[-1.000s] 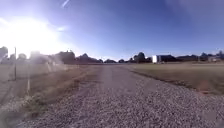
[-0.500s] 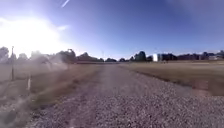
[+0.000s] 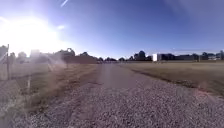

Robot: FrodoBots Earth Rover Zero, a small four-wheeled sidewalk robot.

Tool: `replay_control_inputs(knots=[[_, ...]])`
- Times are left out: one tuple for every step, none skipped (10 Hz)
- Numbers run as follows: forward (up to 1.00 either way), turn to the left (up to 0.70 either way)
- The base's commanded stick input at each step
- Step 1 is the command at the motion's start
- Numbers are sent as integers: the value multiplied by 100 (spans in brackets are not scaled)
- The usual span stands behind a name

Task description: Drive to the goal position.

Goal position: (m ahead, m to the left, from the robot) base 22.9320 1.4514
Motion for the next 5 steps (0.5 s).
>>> replay_control_inputs(knots=[[50, 0], [50, 0], [50, 0], [50, 0], [50, 0]])
